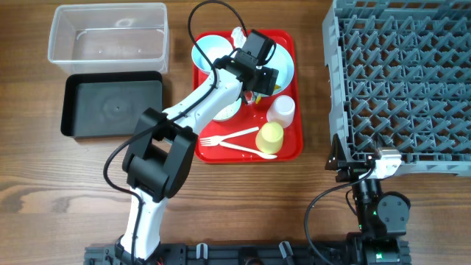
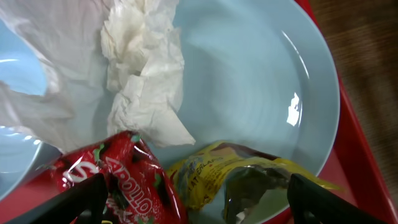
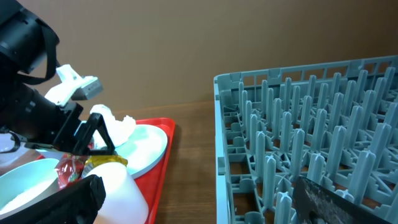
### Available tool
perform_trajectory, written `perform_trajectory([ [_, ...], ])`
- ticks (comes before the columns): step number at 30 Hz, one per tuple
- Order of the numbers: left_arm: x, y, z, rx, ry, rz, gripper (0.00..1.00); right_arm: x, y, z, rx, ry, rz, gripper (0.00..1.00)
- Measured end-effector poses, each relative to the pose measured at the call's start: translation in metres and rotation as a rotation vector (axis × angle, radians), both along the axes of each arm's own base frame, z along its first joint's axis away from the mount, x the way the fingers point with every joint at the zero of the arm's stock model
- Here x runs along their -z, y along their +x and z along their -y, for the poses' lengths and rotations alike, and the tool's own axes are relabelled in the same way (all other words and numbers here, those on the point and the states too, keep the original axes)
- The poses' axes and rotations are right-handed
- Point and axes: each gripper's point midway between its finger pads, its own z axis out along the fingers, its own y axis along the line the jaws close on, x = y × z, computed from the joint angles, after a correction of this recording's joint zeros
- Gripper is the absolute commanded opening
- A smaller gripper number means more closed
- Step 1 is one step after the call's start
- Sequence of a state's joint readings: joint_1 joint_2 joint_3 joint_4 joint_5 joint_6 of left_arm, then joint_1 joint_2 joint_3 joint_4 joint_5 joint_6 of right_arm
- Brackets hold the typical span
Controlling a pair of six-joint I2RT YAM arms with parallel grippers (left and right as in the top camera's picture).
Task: Sort waste into correct bins and load items into the dishwasher rack
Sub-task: 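Reach the left gripper to the red tray and grasp the snack wrappers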
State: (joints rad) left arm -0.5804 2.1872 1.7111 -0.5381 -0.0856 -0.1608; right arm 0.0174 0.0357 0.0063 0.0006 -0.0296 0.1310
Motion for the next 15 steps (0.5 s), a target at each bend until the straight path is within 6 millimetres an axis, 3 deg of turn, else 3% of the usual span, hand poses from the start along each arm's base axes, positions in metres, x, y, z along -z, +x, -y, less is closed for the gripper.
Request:
perform_trajectory([
  [4, 0.0014, -0.0001, 0.0, -0.012, -0.005, -0.005, 0.73, 0.0001, 0.0, -0.0001, 0.0, 0.0, 0.0, 1.0],
  [6, 0.0028, -0.0001, -0.0002, -0.028, -0.013, -0.011, 0.52, 0.0001, 0.0, -0.0002, -0.001, 0.0, 0.0, 1.0],
  [12, 0.0074, -0.0007, -0.0004, -0.046, -0.018, -0.023, 0.06, 0.0001, 0.0, -0.0007, -0.004, 0.0, 0.0, 1.0],
  [15, 0.0076, -0.0006, -0.0003, -0.052, -0.022, -0.025, 0.04, 0.0001, 0.0, -0.0007, -0.004, 0.0, 0.0, 1.0],
])
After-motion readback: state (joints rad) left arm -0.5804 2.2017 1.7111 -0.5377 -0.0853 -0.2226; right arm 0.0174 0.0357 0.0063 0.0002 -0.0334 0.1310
